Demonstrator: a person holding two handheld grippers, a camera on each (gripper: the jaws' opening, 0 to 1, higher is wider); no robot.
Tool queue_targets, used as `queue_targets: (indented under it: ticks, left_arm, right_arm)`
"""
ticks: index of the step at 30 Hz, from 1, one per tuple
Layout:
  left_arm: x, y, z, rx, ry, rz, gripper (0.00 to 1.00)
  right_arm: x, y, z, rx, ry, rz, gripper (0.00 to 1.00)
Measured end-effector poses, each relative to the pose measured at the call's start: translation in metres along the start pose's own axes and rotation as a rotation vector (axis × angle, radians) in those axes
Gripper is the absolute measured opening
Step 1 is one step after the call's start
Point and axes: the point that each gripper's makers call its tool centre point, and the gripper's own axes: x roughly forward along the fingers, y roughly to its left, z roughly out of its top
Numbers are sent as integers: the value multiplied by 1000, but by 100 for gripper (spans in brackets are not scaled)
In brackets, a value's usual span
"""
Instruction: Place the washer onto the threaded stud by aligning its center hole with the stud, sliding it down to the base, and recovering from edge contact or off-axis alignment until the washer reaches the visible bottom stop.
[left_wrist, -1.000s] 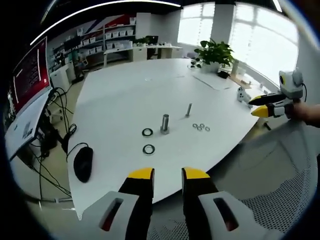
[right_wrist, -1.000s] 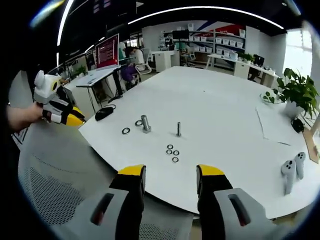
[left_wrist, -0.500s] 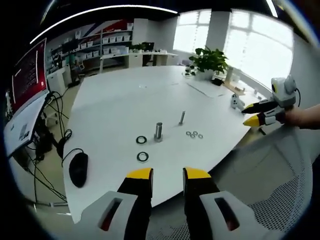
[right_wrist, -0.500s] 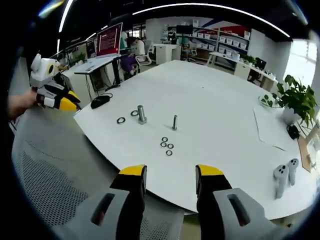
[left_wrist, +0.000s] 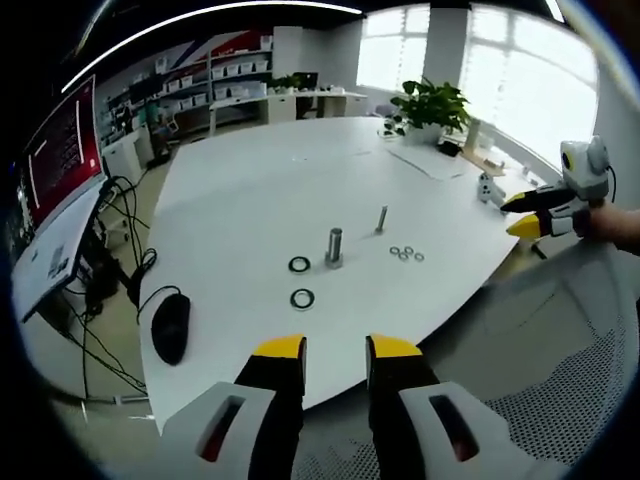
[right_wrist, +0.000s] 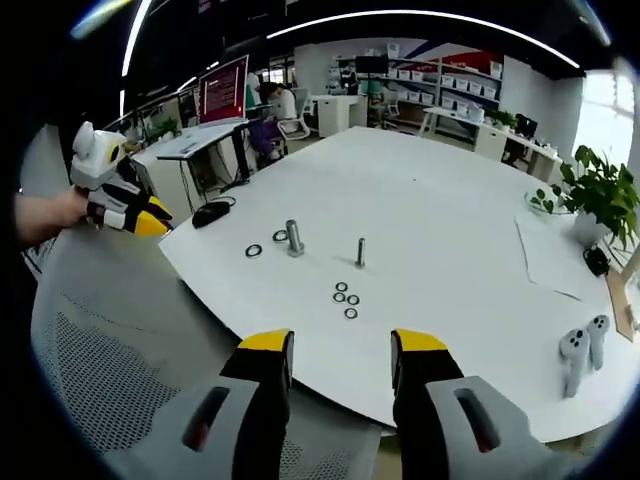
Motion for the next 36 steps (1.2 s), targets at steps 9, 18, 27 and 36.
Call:
queue_targets:
  ticks: [9, 18, 27, 36]
  left_arm:
    - [1, 7, -6, 8, 34, 53, 22]
    - [1, 16, -15, -15, 83, 92, 24]
    - [1, 26, -19, -84, 93, 119, 25]
    - [3, 19, -22, -60, 115, 96, 25]
  right_arm:
    - [-3, 4, 7, 28, -52, 35, 41]
    - [-3, 10, 9, 57, -71, 77, 39]
    - [-2, 15, 10, 67, -73, 108, 40]
    - [-3, 12, 7, 74, -67, 93, 41]
